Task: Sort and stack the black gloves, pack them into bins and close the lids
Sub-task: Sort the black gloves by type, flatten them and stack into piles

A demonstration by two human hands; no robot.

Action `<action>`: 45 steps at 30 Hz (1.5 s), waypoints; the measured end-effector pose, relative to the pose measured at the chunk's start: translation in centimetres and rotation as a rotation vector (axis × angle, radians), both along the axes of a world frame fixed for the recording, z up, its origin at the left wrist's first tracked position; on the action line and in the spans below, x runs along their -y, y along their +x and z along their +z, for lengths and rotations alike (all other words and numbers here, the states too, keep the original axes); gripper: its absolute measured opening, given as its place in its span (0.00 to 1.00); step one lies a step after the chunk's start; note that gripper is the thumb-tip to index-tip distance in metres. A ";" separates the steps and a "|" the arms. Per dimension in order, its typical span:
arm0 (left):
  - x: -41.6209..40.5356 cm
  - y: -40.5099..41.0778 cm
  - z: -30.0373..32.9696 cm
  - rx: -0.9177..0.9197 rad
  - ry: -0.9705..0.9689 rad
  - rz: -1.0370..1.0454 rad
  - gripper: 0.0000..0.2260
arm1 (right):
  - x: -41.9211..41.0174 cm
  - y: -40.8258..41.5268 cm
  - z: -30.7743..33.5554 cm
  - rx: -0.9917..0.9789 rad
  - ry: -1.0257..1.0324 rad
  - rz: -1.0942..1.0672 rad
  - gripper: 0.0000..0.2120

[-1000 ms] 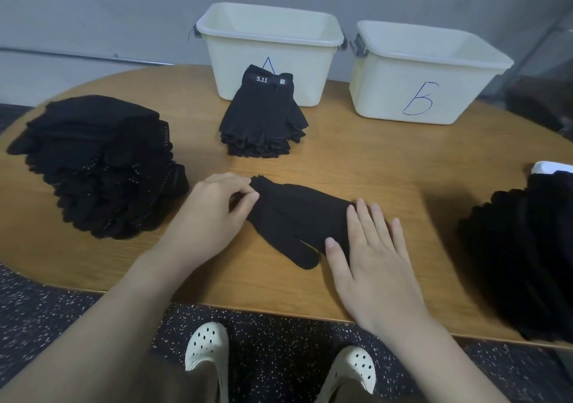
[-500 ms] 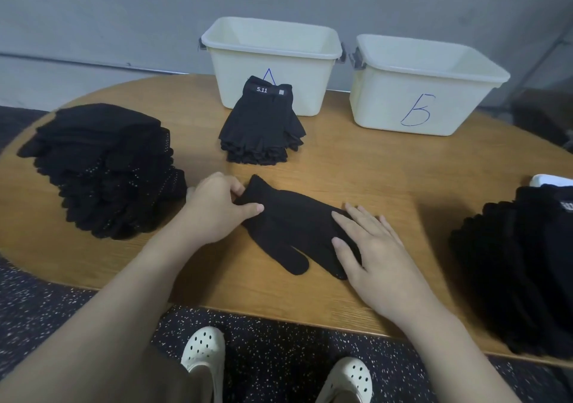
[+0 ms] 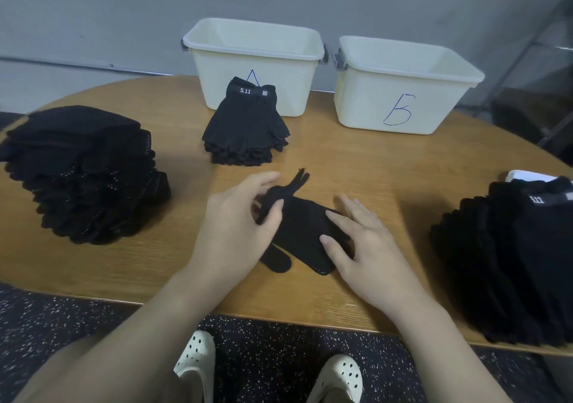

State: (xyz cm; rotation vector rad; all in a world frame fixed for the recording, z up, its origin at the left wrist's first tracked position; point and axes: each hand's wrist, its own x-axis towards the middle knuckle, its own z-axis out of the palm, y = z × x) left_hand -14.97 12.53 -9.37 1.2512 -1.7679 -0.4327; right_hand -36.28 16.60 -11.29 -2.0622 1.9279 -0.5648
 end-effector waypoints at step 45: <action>0.8 -0.3 -2.0 0.817 0.262 -0.375 0.34 | -1.2 -0.5 0.9 0.025 -0.118 -0.016 0.22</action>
